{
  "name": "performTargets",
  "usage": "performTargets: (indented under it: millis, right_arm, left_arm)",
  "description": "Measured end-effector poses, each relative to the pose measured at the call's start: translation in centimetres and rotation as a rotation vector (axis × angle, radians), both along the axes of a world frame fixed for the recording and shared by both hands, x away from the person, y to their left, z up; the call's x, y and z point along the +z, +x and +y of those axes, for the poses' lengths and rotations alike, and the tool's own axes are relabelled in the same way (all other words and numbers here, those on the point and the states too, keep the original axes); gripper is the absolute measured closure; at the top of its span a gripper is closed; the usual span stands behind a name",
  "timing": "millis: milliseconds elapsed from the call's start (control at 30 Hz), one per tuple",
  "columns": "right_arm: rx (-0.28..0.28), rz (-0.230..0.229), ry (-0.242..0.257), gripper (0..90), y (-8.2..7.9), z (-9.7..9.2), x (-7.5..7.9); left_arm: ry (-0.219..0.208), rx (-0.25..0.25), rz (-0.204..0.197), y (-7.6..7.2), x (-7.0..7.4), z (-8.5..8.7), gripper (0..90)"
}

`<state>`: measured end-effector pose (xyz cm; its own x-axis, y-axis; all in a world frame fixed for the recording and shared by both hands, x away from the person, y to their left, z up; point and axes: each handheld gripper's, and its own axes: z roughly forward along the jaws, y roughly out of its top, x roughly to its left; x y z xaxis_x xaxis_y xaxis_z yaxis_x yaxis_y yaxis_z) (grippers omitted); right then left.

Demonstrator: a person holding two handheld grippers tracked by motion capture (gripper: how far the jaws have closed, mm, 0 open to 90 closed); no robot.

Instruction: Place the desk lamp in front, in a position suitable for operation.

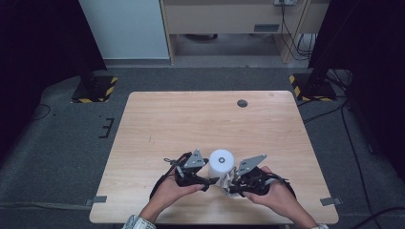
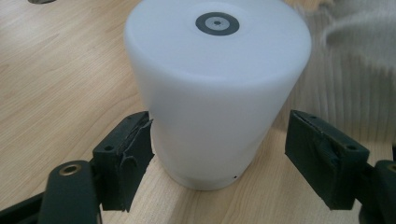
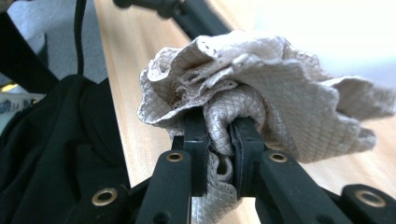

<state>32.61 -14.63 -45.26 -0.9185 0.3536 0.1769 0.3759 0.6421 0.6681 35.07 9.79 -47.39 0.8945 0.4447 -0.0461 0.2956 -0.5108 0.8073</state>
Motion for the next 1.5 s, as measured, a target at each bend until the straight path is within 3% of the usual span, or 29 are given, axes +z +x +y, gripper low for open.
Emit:
performTargets:
  millis: [200, 467, 633, 900, 1000, 1267, 1500]
  right_arm:
    - [-0.062, -0.034, 0.022, 79.5, 1.0, -2.3, 1.5]
    - [-0.083, 0.007, -0.003, 79.5, 2.0, -2.6, -0.6]
    - [-0.099, 0.009, -0.01, 79.5, 2.2, -3.1, -0.9]
    - [-0.144, -0.038, 0.026, 79.5, 3.2, -4.5, 1.6]
    - [-0.144, -0.039, 0.026, 79.5, 3.5, -4.3, 1.6]
    - [-0.106, -0.004, 0.0, 79.7, 3.2, -2.9, 0.2]
    - [-0.055, 0.049, -0.048, 79.7, 2.5, -1.5, -2.2]
  left_arm:
    - [0.0, 0.0, 0.001, 0.0, -0.1, -0.1, 22.5]
    - [-0.002, 0.002, 0.001, 0.0, 0.0, -0.1, 22.5]
    - [-0.005, 0.003, -0.002, 0.0, 0.0, -0.1, 22.4]
    - [-0.003, 0.01, -0.002, 0.1, -0.1, -0.2, 21.1]
    - [-0.003, 0.01, -0.001, 0.1, -0.1, -0.2, 21.2]
    - [-0.007, 0.011, 0.001, 0.1, 0.0, -0.1, 21.2]
    - [-0.007, 0.007, 0.0, 0.1, 0.0, 0.0, 21.0]
